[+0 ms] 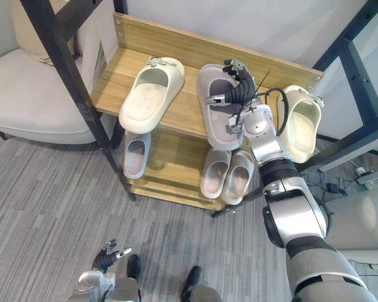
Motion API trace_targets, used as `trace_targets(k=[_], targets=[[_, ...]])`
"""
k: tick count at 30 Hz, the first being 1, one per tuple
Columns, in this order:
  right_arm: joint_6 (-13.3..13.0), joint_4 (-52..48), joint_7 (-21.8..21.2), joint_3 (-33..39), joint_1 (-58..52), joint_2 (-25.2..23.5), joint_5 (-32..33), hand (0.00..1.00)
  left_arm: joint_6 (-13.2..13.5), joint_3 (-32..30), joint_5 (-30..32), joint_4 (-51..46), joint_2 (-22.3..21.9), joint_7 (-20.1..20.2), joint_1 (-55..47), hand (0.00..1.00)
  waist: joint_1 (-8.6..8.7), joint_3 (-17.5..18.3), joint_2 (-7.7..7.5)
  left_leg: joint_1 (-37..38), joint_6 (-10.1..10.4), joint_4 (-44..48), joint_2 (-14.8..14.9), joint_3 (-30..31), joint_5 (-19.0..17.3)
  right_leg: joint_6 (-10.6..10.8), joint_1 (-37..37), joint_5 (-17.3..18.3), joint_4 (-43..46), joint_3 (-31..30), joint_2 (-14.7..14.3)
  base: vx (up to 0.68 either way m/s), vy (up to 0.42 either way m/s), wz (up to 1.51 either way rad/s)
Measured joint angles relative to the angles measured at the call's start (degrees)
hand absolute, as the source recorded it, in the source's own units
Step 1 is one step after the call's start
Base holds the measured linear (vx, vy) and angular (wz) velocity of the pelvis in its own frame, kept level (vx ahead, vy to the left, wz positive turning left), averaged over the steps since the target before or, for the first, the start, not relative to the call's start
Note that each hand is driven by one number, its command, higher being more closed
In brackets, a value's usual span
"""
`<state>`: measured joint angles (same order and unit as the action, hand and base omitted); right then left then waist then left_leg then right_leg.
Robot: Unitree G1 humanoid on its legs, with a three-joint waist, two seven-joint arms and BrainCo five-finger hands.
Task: Organize the slippers on the shoe rack
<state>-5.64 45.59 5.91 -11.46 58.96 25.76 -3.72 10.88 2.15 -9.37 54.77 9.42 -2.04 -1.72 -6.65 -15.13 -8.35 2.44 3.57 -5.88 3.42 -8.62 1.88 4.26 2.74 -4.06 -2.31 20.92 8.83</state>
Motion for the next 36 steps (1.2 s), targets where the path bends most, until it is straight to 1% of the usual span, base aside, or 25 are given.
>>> trace_targets(k=[3,14,20,23,25,27,28,30,31,32,33,35,36], targets=[[-0.5,0.1,0.5,0.1,0.1,0.0,1.9,1.00,0.0,0.0,-1.0,0.3,0.1,0.0,0.0,0.00,0.01,0.0,0.01,0.0,0.0,0.0,0.0,-0.1,0.0,0.0,0.0,0.0,0.0,-0.1,0.0,0.00,0.000,0.00],[-1.0,-0.1,1.0,0.1,0.7,0.0,3.8,1.00,0.0,-0.1,-2.0,0.6,0.1,0.0,0.0,0.00,0.18,0.0,0.02,0.1,0.1,0.0,0.0,-0.5,0.1,0.0,-0.2,0.0,-0.2,-0.5,0.0,0.00,0.000,0.00],[-1.1,-4.5,0.6,0.0,-0.9,0.0,4.4,1.00,-0.1,-0.1,-2.0,0.7,0.1,0.0,0.0,0.00,0.34,0.0,0.03,0.4,0.1,0.0,0.0,-1.0,0.1,0.0,-0.1,0.0,-0.3,-0.8,-0.1,-0.01,0.003,-0.04],[-1.2,-10.5,0.5,0.0,-5.9,-0.2,5.1,1.00,-0.1,-0.1,-2.0,0.8,0.1,-0.1,0.0,0.00,0.59,0.0,0.08,0.7,0.1,0.0,0.0,-0.9,0.1,0.0,0.4,0.0,-0.4,-0.8,-0.1,0.00,0.000,0.00],[-1.8,-16.8,0.6,0.2,-10.3,-0.2,5.0,1.00,-0.2,-0.5,-1.9,1.1,0.0,-0.1,0.0,0.00,1.04,0.2,0.16,0.7,0.2,0.0,-0.1,-0.9,0.2,0.0,0.4,0.0,-0.4,-0.8,-0.1,0.00,0.000,0.00],[-2.1,-20.4,0.7,0.8,-13.1,-0.6,4.9,1.00,-0.3,-0.5,-1.9,1.3,-0.1,-0.1,0.0,0.00,1.31,0.2,0.26,0.7,0.1,0.0,-0.1,-0.9,0.2,0.0,0.4,0.0,-0.4,-0.8,-0.1,0.00,0.000,0.00],[-2.7,-25.3,1.0,2.3,-16.9,-1.3,4.8,1.00,-0.3,-0.5,-1.9,1.6,-0.1,-0.1,0.0,0.00,1.67,0.3,0.42,0.7,0.1,0.0,-0.1,-0.9,0.2,0.0,0.4,0.0,-0.4,-0.8,0.0,0.00,0.000,0.00],[-2.9,-28.3,1.2,2.5,-19.3,-1.3,4.5,1.00,-0.4,-0.5,-1.8,2.1,-0.1,0.0,0.0,0.00,2.05,0.6,0.61,0.7,0.1,0.0,-0.1,-0.9,0.3,0.0,0.4,0.0,-0.4,-0.8,0.0,0.00,0.000,0.00],[-3.0,-33.1,1.4,3.5,-23.2,-1.8,3.7,1.00,-0.6,-0.5,-1.1,2.8,-0.3,0.0,0.0,0.00,2.79,1.5,1.02,0.7,0.1,0.0,-0.1,-0.9,0.3,0.0,0.4,0.0,-0.4,-0.8,0.0,0.00,0.000,0.00],[-3.0,-33.9,1.4,3.7,-23.9,-2.0,3.6,1.00,-0.6,-0.5,-0.9,2.9,-0.4,0.0,-0.1,0.00,2.91,1.7,1.11,0.7,0.1,0.0,-0.1,-0.9,0.3,0.0,0.4,0.0,-0.4,-0.8,0.0,0.00,0.000,0.00],[-3.4,-36.8,1.6,4.8,-26.2,-3.0,3.5,1.00,-0.7,-0.5,-0.4,3.4,-0.6,0.0,-0.2,0.00,3.22,2.4,1.40,0.7,0.1,0.0,-0.1,-0.9,0.3,0.0,0.4,0.0,-0.4,-0.9,0.0,0.00,0.000,-0.03],[-4.7,-44.1,2.0,6.5,-31.6,-3.9,1.3,1.00,-1.1,-0.5,0.7,3.3,-1.0,0.1,-0.9,0.00,3.70,3.4,2.07,1.4,0.1,0.0,0.0,-1.5,0.3,0.0,0.7,0.0,-0.4,-1.5,0.0,0.00,0.000,-0.11],[-4.7,-44.8,2.0,6.8,-32.2,-3.9,1.2,1.00,-1.1,-0.5,0.7,3.3,-1.0,0.1,-0.9,0.00,3.74,3.4,2.12,1.6,0.1,0.0,0.0,-1.6,0.2,0.1,0.8,0.0,-0.4,-1.7,0.0,-0.03,-0.002,-0.15]])
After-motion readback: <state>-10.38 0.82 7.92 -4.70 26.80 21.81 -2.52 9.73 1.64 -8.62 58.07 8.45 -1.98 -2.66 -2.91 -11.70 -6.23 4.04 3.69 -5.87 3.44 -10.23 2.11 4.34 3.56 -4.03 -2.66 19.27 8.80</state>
